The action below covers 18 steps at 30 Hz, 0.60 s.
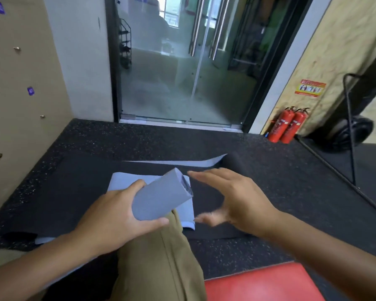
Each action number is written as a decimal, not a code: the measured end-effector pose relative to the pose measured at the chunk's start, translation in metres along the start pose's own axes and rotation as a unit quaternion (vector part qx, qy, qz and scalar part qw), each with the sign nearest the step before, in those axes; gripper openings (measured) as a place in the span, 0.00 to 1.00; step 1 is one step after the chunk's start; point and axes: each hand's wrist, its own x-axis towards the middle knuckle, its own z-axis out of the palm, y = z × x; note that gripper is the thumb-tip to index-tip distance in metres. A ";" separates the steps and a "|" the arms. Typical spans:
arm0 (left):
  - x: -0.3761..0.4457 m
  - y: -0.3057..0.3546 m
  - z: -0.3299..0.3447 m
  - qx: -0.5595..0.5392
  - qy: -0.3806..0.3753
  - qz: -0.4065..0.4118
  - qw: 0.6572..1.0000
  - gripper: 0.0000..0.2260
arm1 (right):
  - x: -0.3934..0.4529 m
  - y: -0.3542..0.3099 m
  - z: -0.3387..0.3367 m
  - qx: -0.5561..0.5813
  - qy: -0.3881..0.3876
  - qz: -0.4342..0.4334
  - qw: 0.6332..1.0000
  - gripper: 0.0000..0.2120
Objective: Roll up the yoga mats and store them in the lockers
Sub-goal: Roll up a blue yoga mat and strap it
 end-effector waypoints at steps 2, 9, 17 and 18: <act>0.005 0.014 0.008 0.075 -0.045 0.021 0.996 0.33 | -0.030 0.020 0.002 -0.021 -0.059 0.038 0.997 0.42; 0.020 0.040 0.059 0.208 -0.128 0.114 0.963 0.39 | -0.133 0.083 0.017 -0.102 -0.263 0.163 0.946 0.45; 0.035 0.049 0.081 0.250 -0.119 0.162 0.947 0.39 | -0.233 0.115 0.045 -0.077 -0.459 0.258 0.847 0.36; 0.035 0.050 0.082 0.250 -0.119 0.165 0.947 0.38 | -0.242 0.115 0.048 -0.071 -0.473 0.260 0.839 0.36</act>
